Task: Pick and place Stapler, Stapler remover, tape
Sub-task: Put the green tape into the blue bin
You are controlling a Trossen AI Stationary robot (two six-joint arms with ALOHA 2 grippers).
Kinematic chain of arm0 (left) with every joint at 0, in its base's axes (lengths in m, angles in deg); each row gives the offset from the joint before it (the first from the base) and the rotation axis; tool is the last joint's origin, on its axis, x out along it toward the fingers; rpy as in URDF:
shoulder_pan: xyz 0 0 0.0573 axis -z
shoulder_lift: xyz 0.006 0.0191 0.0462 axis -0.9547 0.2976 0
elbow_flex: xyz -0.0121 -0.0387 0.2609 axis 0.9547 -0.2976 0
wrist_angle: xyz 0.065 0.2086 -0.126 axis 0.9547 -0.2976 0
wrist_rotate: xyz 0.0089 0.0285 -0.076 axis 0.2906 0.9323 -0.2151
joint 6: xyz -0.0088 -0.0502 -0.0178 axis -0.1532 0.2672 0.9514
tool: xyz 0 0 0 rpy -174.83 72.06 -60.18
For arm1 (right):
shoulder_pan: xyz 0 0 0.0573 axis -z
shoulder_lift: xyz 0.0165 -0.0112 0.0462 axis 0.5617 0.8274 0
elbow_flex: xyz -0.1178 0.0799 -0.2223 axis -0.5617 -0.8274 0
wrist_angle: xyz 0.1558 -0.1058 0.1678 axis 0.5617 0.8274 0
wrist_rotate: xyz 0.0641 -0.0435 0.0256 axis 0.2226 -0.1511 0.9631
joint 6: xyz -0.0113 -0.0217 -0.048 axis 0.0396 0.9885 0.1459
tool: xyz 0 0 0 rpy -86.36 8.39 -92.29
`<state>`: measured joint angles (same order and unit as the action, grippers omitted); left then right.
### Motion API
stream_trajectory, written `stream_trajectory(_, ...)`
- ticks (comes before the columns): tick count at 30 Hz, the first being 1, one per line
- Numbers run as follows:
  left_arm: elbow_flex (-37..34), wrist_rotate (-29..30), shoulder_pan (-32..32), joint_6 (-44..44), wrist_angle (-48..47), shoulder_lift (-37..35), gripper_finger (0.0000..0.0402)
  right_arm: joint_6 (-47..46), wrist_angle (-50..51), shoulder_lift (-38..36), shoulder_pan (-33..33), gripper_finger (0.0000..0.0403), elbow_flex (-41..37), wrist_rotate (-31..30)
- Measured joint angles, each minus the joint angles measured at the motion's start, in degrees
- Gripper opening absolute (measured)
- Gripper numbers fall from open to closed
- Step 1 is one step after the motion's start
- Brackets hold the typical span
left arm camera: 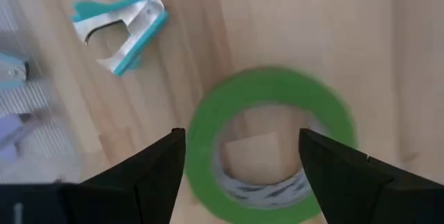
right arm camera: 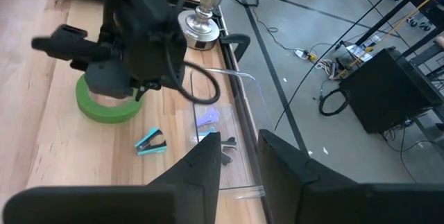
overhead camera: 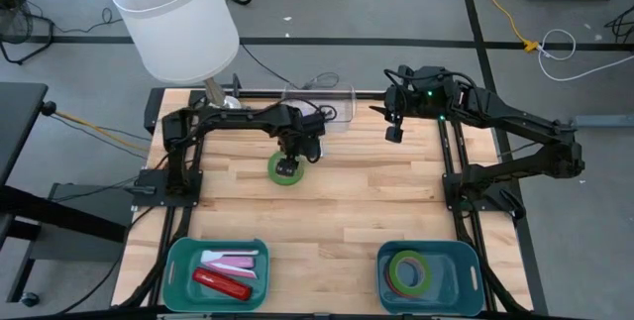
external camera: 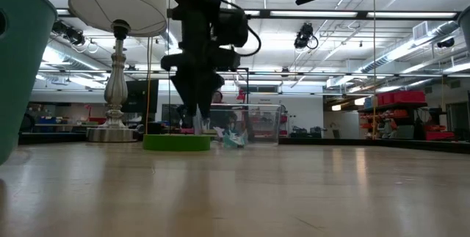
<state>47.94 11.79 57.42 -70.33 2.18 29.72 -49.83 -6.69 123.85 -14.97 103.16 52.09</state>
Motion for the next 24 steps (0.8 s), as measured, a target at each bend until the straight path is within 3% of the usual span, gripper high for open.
stream_trajectory(7, 0.0, 4.4, -1.0, -2.9, -0.1, 2.3, 0.0280, -0.1, 0.0, 0.0, 0.0, 0.0098, 0.0, 0.0)
stream_trajectory(24, 0.1, 4.6, -2.6, -5.0, 0.2, 6.3, 0.0279, -0.1, 0.0, 0.0, 0.0, 0.0097, 0.0, 0.0)
